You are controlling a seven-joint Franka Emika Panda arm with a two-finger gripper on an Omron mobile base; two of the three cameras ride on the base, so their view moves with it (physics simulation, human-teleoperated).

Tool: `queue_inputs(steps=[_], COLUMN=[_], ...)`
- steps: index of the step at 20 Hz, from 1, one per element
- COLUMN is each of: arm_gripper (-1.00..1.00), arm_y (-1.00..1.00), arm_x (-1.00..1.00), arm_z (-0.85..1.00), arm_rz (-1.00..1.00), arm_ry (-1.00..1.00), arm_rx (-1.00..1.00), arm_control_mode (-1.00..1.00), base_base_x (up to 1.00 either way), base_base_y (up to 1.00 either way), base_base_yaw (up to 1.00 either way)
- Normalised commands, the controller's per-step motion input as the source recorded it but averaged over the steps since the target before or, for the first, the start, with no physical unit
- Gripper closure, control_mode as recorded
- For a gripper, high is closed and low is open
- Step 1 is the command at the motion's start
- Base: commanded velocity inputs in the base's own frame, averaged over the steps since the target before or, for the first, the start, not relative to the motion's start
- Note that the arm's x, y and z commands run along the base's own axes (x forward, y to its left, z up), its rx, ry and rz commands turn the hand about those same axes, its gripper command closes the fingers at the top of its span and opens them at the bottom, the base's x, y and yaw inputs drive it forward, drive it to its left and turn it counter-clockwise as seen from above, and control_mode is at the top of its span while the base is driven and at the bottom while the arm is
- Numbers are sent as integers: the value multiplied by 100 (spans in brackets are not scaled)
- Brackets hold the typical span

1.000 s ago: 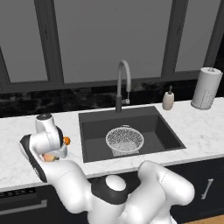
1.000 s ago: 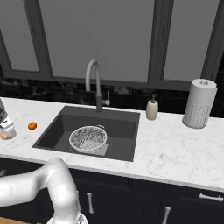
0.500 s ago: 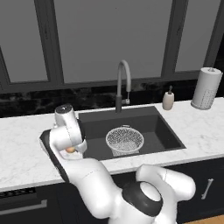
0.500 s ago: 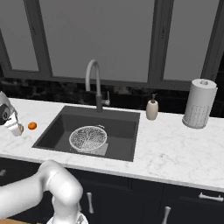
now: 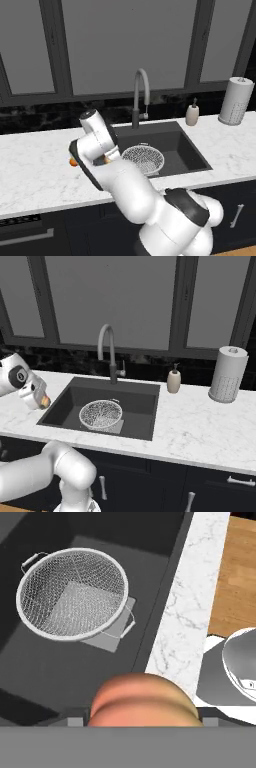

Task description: Put the colander in the sink, put the peach, tangerine in the colander, and turn on the sink faucet and pour water over the colander.

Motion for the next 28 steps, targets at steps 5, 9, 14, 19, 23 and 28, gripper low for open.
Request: queue_inputs(steps=[5, 9, 14, 19, 23, 28], arm_gripper=[100, 100, 100, 100, 100, 100], arm_y=[-99, -74, -44, -11, -20, -21], arm_x=[0, 2, 6, 20, 22, 34], arm_z=[21, 0, -17, -36, -41, -20], arm_rz=[-41, -23, -4, 5, 14, 18], arm_ry=[16, 1, -6, -7, 0, 6], arm_rx=[-22, -7, -1, -1, -5, -7], arm_control_mode=[-100, -100, -100, -100, -100, -100], base_base_x=[0, 0, 0, 0, 0, 0], base_base_y=[0, 0, 0, 0, 0, 0], base_base_yaw=[0, 0, 0, 0, 0, 0])
